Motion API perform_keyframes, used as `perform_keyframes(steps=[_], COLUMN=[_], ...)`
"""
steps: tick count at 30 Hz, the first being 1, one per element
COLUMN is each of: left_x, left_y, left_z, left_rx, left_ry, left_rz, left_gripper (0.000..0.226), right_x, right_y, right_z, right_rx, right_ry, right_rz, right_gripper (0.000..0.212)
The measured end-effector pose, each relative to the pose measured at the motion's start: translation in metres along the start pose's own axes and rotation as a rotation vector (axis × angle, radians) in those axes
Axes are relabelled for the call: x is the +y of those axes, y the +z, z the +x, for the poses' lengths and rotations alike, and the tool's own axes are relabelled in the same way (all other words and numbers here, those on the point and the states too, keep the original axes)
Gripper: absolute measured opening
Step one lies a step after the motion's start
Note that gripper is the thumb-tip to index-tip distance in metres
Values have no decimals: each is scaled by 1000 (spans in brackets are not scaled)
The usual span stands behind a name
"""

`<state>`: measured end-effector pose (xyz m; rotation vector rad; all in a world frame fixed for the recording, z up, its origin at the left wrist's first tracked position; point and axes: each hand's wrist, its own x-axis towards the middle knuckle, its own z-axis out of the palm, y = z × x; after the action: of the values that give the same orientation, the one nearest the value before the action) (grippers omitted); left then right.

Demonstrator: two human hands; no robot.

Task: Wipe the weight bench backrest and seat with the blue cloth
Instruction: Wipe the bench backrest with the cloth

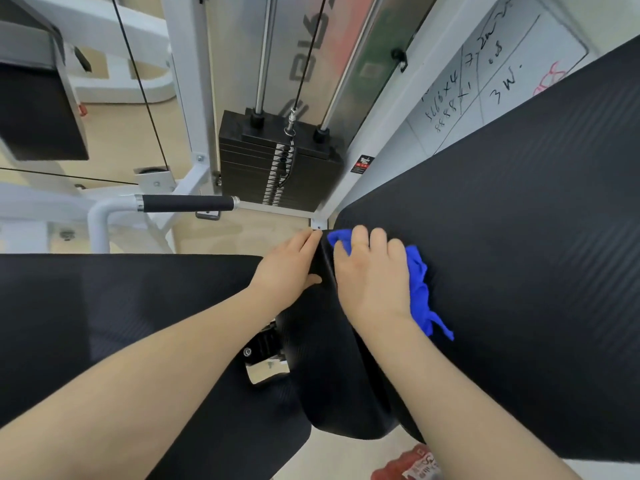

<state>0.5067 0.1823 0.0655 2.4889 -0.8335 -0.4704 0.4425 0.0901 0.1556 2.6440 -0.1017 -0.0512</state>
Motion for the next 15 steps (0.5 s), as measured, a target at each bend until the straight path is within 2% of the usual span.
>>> perform_keyframes(steps=[2,4,7,9,10,12,15], left_x=[1,0,-1,-1,-1,1,4], left_y=[1,1,4,6,5,3,1], left_z=[0,1,-1,-2,-2,-3,-2], left_rx=[-13,-12,-5,-9,-14,-39,-61], left_ry=[-1,-9,-15,-20,-28,-50,-63], left_rz=[18,19,23,15,7,-14,6], left_gripper=[76,76,77,77,77,77,78], right_x=[-9,-3,17,26,25,17,3], right_y=[9,9,-5,-11,-9,-7,-2], right_z=[-22,-24,1,12,12,2,-23], right_rx=[-107,-104,52,165,202,165,-92], right_ry=[-125,-166,47,209,222,119,-132], right_rz=[12,-7,-37,-9,-12,-62,-17], right_gripper=[2,2,18,16,16,25,37])
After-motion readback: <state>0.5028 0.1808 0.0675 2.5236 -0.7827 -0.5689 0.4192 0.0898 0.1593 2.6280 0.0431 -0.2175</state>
